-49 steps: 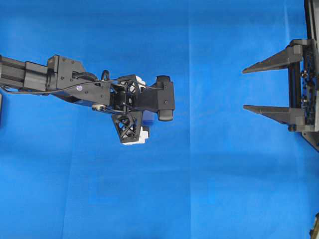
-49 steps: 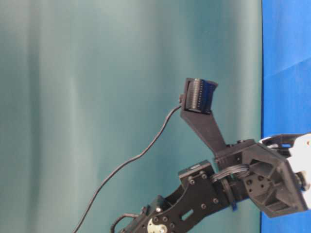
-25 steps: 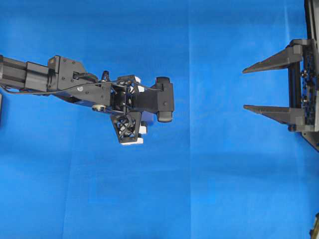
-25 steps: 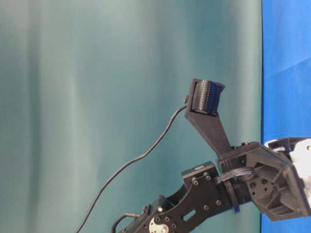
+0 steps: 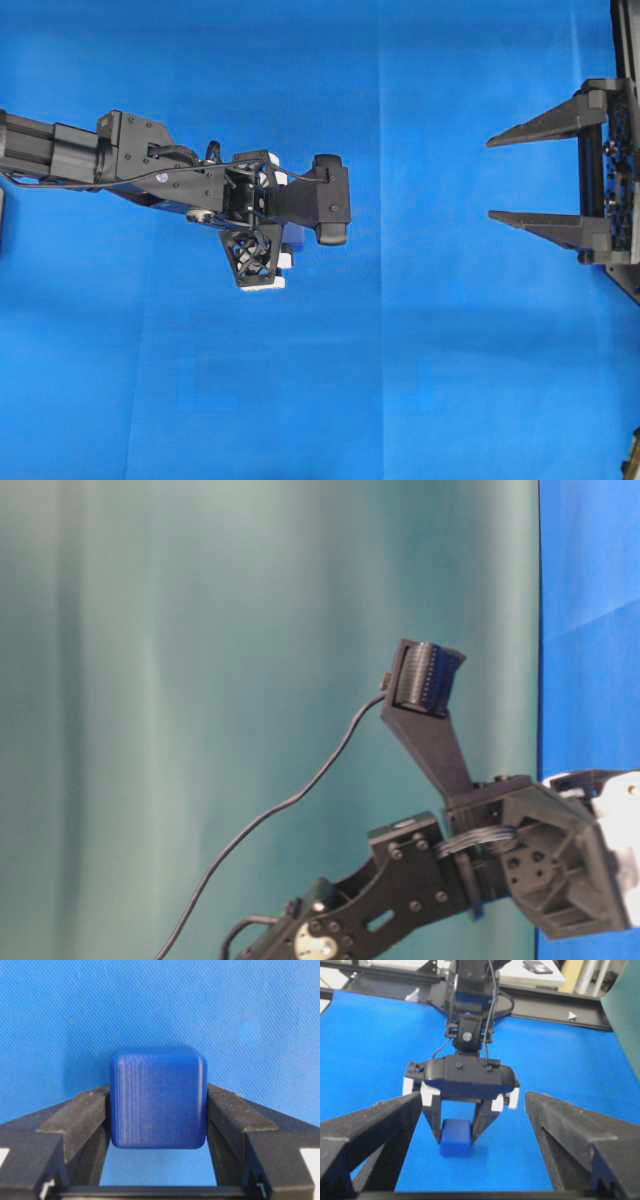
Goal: Handover the blue block to the right arm after grasping it with the left arm, then place it in the designated position.
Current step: 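Lift the blue cube upward with the left gripper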
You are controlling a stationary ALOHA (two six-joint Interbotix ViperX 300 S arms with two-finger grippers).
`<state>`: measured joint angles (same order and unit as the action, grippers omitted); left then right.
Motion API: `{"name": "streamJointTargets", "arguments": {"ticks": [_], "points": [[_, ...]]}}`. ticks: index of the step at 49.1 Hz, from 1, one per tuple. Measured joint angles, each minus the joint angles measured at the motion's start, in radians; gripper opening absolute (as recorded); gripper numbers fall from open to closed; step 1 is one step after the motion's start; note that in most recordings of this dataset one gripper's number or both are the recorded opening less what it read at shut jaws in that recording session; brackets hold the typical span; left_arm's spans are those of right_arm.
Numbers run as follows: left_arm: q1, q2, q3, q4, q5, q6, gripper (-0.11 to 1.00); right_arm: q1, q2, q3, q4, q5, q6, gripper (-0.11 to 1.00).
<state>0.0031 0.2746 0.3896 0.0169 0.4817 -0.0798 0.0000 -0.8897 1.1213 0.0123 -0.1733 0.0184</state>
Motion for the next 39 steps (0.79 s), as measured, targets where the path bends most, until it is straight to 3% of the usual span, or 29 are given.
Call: {"name": "streamJointTargets", "arguments": {"ticks": [39], "points": [[-0.009, -0.265, -0.17, 0.0, 0.341, -0.018, 0.49, 0.0, 0.005, 0.0, 0.0, 0.0, 0.0, 0.97]]}}
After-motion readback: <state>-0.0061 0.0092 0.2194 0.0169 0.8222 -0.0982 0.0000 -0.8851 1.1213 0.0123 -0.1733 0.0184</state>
